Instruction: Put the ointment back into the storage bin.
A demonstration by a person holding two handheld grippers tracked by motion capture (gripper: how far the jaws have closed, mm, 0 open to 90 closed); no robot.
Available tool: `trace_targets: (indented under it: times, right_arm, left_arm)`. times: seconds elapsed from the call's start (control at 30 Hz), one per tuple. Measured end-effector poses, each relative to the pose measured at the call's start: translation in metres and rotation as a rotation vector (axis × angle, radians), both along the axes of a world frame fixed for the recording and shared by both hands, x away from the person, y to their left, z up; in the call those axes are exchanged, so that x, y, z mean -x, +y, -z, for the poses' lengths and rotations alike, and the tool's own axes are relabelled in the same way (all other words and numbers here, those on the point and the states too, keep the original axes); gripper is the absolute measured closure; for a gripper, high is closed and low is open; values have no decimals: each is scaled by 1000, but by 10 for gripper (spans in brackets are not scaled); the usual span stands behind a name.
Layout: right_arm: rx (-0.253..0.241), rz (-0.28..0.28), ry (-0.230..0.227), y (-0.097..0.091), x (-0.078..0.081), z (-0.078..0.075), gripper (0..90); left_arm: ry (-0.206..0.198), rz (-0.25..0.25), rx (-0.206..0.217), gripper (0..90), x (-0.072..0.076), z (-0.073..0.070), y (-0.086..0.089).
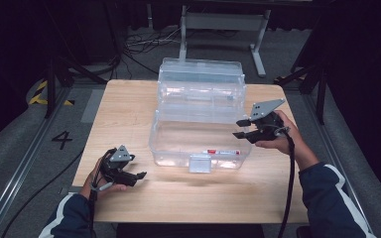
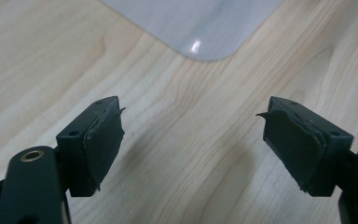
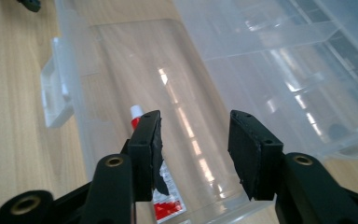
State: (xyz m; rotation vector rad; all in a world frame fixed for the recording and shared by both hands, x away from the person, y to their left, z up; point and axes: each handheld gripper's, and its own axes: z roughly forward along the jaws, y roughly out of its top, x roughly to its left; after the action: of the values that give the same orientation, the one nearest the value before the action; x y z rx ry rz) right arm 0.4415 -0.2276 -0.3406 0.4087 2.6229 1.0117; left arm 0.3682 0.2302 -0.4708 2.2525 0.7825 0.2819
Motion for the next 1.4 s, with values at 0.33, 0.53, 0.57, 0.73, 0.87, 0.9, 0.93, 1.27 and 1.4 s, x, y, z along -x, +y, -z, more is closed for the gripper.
trace_targets:
  times: [0.33,0.53,0.57,0.73,0.87,0.9,0.93,1.27,1.4]
  right_arm:
    - [-90,69,-86,-7,-13,-26,494]
    - [-104,81,-123,0,-31,-43,485]
    - [-114,83,-119,1,-35,-45,485]
    - [-109,92,-137,10,-57,-56,487]
    - [-96,92,-136,16,-66,-58,488]
    - [-88,101,-123,20,-76,-59,487]
    - [-76,103,-110,22,-81,-58,484]
    - [15,104,-37,42,-108,-45,506]
    - [72,106,-19,50,-117,-39,555]
  left_arm:
    - [-140,32,30,243,9,-46,-13]
    - [-183,54,58,235,9,-69,-23]
    - [-193,64,64,228,8,-74,-26]
    - [-217,118,76,232,1,-86,-45]
    - [-204,156,60,253,-5,-86,-61]
    - [-202,167,50,253,-7,-86,-65]
    - [-200,178,38,259,-9,-86,-70]
    - [-141,245,-28,355,-27,-73,-94]
    - [-109,265,-41,402,-34,-68,-100]
